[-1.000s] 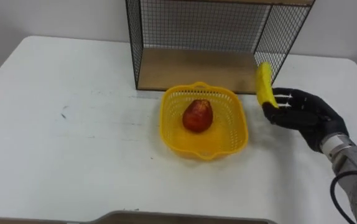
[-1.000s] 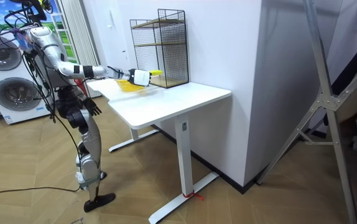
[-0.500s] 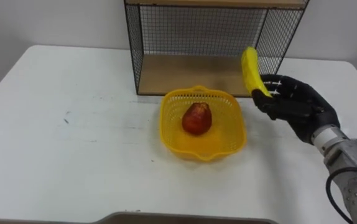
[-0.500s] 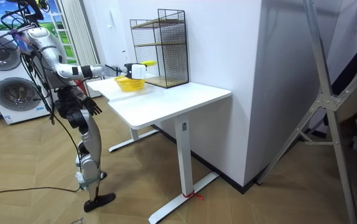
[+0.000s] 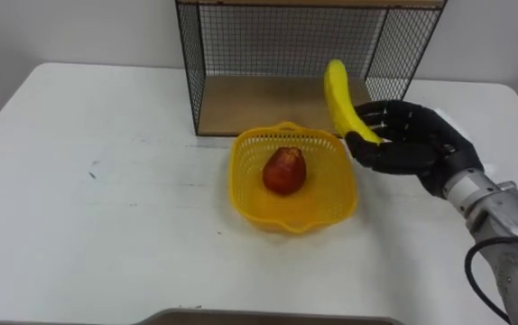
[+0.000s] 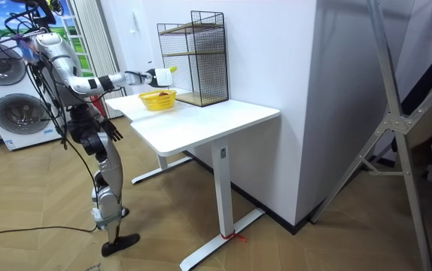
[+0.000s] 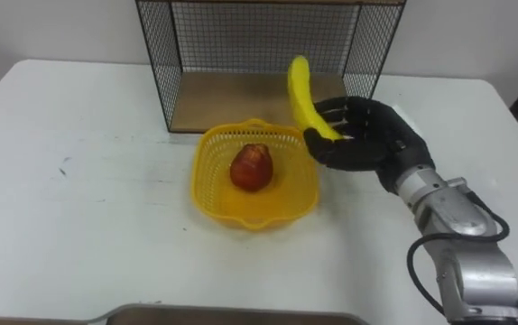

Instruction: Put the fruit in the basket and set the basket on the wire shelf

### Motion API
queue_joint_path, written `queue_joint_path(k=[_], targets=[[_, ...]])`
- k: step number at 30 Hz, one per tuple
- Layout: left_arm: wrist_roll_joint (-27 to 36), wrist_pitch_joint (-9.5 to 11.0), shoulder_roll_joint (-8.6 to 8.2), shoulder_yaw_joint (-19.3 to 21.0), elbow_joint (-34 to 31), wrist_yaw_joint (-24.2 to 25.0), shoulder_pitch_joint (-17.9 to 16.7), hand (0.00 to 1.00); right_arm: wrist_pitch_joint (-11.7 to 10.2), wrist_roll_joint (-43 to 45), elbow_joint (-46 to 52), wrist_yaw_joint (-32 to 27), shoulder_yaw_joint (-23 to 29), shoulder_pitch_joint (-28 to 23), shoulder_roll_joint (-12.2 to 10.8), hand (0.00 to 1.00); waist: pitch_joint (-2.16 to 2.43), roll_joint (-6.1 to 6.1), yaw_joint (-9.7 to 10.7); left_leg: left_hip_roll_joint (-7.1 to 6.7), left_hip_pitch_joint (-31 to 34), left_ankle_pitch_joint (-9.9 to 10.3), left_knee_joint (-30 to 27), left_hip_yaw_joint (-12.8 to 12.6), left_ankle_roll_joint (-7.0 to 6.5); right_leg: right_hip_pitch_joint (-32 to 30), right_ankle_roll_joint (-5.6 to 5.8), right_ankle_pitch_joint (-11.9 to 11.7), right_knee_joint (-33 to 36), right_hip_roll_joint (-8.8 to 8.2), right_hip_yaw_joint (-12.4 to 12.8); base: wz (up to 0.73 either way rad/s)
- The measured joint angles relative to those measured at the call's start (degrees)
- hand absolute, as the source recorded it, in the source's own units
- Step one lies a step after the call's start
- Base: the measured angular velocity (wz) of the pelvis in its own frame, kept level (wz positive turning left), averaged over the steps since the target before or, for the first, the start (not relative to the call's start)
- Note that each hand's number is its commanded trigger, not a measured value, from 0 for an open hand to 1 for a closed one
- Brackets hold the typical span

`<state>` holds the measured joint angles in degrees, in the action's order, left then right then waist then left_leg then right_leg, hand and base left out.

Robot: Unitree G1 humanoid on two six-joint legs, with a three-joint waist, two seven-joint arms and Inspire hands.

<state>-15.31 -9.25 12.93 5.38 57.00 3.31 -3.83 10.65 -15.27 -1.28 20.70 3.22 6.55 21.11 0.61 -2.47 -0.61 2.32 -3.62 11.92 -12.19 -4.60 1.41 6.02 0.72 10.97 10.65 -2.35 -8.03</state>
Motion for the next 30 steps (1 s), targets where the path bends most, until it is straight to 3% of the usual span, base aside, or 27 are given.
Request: queue_joint_path(k=[3,6,13,14,15,16,30], targets=[[0.1,0.1,0.46,-0.6,-1.5,0.1,0.0,0.0,0.0,2.3,1.6,2.0,-2.6,0.0,0.0,1.0,-0.42,-1.1,-0.1,0.03,0.2,0.0,-0.1,-0.2,0.0,-0.2,0.0,0.0,0.0,0.0,0.0,0.0],[0.1,0.1,0.82,-1.2,-1.8,0.2,0.0,0.0,0.1,5.2,3.1,4.6,-3.9,0.0,0.1,1.0,-0.33,-1.82,-0.4,0.03,1.1,0.0,-0.5,-0.2,-0.01,-0.9,0.0,0.0,0.3,-0.03,0.2,0.0],[0.1,0.1,0.89,-2.1,-1.8,0.2,0.0,0.0,0.8,8.8,4.5,7.8,-4.2,0.0,1.5,1.0,-0.49,-1.8,-0.9,0.04,1.2,0.0,-0.5,-0.2,-0.01,-1.2,0.0,0.0,0.8,-0.04,0.2,0.0],[0.1,0.1,0.89,-2.2,-1.8,0.2,0.0,0.0,0.8,9.2,4.6,8.1,-4.2,0.0,1.7,0.66,-0.5,-1.79,-1.0,0.06,1.2,0.0,-0.5,-0.2,-0.01,-1.3,0.0,0.0,0.9,-0.03,0.2,0.0],[0.1,0.1,0.88,-2.2,-1.8,0.2,0.0,0.0,0.8,9.4,4.7,8.3,-4.2,0.0,1.7,0.49,-0.5,-1.79,-1.0,0.07,1.2,0.0,-0.5,-0.2,-0.01,-1.3,0.0,0.0,1.0,-0.03,0.2,0.0],[0.1,0.1,0.88,-2.2,-1.8,0.2,0.0,0.0,0.8,9.4,4.7,8.4,-4.2,0.0,1.7,0.0,-0.5,-1.79,-1.0,0.07,1.2,0.0,-0.5,-0.2,-0.01,-1.3,0.0,0.0,1.0,-0.03,0.2,0.0],[0.1,0.1,0.87,-2.2,-1.8,0.1,0.0,0.0,0.9,11.9,5.9,9.6,-4.2,0.0,1.7,0.0,-0.37,-2.04,-1.1,0.07,1.1,0.0,-0.6,-0.2,-0.02,-1.3,0.0,0.0,1.1,-0.05,0.2,0.0]])
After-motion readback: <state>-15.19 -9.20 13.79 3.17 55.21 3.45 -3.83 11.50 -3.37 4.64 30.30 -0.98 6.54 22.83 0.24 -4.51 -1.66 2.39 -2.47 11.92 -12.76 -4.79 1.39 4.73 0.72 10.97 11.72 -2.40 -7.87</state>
